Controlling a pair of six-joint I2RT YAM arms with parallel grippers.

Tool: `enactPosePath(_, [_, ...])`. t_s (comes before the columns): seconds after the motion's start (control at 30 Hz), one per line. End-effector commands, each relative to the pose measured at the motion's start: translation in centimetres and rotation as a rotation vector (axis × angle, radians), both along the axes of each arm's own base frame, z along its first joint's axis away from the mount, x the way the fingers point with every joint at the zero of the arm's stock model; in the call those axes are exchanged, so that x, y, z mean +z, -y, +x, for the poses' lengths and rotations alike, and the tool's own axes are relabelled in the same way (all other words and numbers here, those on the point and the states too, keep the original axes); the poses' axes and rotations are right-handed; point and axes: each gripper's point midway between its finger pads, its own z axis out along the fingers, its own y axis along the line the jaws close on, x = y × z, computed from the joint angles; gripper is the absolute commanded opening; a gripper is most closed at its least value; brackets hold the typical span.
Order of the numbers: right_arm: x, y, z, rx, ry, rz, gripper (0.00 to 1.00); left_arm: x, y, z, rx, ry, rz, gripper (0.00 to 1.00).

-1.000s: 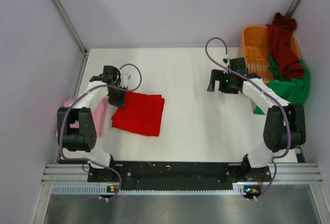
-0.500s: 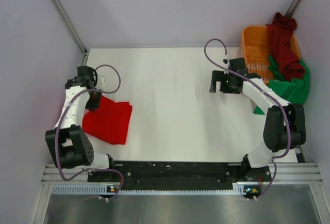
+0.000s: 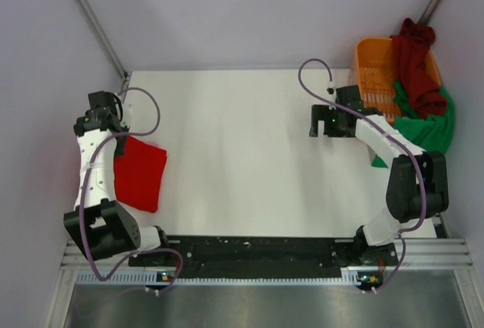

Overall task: Fold and stack the t-shirts
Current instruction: Put the neatly folded tshirt into the corner of the board with the left arm

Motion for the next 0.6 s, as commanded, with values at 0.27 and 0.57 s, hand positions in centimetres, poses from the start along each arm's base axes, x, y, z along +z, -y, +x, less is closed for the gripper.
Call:
enactPosePath(0.27, [1.6,0.9,0.8,-0.01,0.061,-0.03,0.99,5.4,-2.9,0.2,0.038,0.132,0.085,0.0])
enactPosePath(0.57, [1.4,1.1,0.8,-0.011,0.058,-0.042,0.99,2.1,-8.3,0.1,0.155,0.136,0.105,0.0])
